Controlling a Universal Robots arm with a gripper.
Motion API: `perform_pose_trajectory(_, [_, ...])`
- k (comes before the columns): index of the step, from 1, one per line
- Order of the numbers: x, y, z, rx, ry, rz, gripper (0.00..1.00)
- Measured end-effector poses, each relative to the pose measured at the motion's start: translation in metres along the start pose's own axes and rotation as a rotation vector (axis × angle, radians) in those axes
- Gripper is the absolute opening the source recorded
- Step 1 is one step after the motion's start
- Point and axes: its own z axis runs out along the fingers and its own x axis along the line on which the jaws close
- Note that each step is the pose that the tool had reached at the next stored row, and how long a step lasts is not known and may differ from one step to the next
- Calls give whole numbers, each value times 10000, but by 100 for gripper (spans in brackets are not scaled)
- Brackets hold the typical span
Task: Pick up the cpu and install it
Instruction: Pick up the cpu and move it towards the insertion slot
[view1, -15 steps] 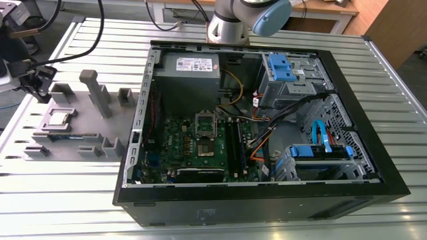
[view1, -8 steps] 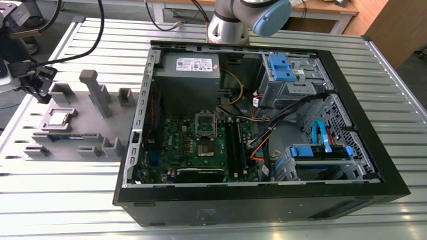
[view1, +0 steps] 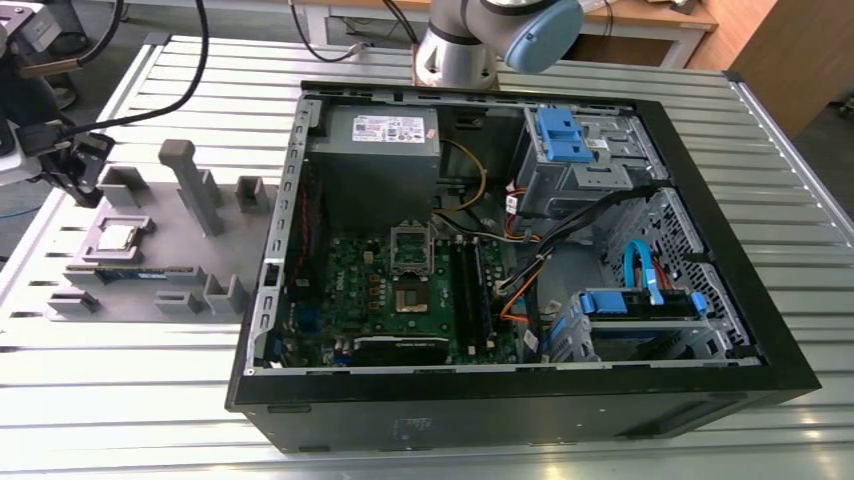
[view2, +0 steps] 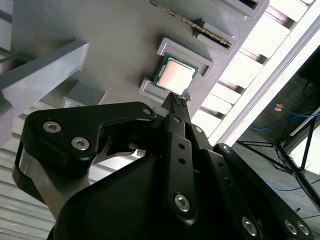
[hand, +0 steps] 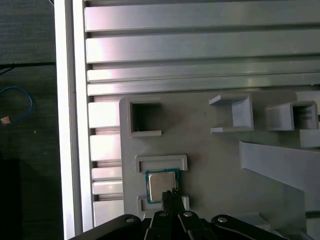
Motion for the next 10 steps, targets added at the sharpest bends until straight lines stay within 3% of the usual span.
perform_pose_trajectory(5, [2, -7, 42, 1, 2, 1, 11])
perform_pose_trajectory(10, [3, -27, 126, 1, 2, 0, 11])
